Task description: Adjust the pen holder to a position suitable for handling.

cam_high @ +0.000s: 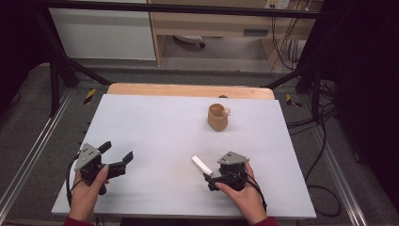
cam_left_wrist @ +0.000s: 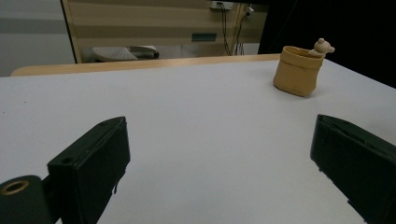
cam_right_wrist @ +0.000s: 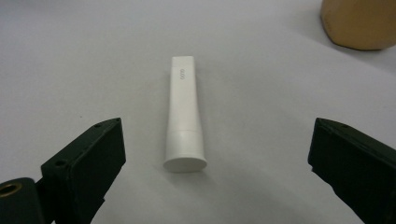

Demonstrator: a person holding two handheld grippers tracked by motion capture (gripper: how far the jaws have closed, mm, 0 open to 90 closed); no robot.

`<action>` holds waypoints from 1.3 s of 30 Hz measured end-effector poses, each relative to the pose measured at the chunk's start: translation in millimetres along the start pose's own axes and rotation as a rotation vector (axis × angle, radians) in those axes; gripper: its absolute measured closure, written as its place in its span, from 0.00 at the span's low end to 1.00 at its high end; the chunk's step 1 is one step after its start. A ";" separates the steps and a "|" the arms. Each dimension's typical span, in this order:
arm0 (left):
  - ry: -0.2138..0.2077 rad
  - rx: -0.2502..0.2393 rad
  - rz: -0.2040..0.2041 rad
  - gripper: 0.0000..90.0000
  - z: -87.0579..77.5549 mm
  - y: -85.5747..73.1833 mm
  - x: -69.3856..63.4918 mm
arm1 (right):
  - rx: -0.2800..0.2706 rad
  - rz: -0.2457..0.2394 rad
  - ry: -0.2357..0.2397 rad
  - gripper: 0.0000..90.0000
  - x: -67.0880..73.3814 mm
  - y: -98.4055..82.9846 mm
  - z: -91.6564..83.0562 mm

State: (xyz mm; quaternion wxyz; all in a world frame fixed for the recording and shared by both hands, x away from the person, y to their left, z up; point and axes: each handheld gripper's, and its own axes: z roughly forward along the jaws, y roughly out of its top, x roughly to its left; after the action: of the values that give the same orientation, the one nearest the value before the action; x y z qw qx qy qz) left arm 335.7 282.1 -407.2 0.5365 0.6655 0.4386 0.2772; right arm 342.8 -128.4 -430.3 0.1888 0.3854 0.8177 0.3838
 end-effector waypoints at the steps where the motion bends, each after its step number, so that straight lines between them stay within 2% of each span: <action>1: -0.001 0.001 0.000 0.05 0.1 -0.1 -0.3 | 0.004 -0.005 0.006 0.06 1.5 2.1 2.3; 11: -0.009 0.003 0.004 0.06 0.6 -0.3 -1.3 | 0.035 -0.039 0.030 0.16 11.2 32.4 21.8; 14: -0.010 0.004 0.007 0.06 0.5 -0.3 -1.7 | 0.051 -0.066 0.037 0.26 12.8 45.4 30.8; 18: -0.011 0.004 0.010 0.06 0.4 -0.2 -2.1 | 0.059 -0.085 0.068 0.45 12.5 56.0 39.3; 23: -0.013 0.007 0.012 0.06 1.1 -0.4 -2.6 | 0.073 -0.106 0.074 0.76 11.0 64.5 48.1; 25: -0.014 0.008 0.012 0.06 1.5 -0.5 -2.9 | 0.079 -0.101 0.071 0.85 9.6 67.0 51.7; 27: -0.015 0.010 0.013 0.06 1.7 -0.5 -3.1 | 0.085 -0.093 0.077 0.89 8.6 68.3 53.6; 28: -0.017 0.011 0.015 0.06 2.0 -0.4 -3.6 | 0.096 -0.079 0.081 0.97 5.8 70.3 57.8; 29: -0.017 0.011 0.016 0.06 2.1 -0.4 -3.8 | 0.101 -0.075 0.081 0.99 4.3 71.2 59.8; 37: -0.019 0.014 0.017 0.06 2.1 -0.5 -3.2 | 0.159 -0.063 0.087 1.00 1.9 77.3 77.3; 39: -0.020 0.014 0.018 0.06 2.3 -0.5 -3.6 | 0.176 -0.075 0.089 1.00 3.0 78.3 83.2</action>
State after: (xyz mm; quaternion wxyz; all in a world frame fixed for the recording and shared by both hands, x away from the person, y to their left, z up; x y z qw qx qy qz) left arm 335.7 277.9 -408.0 0.5337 0.6760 0.4292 0.2719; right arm 429.1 -53.9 -422.5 0.1318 0.3523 0.8696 0.3199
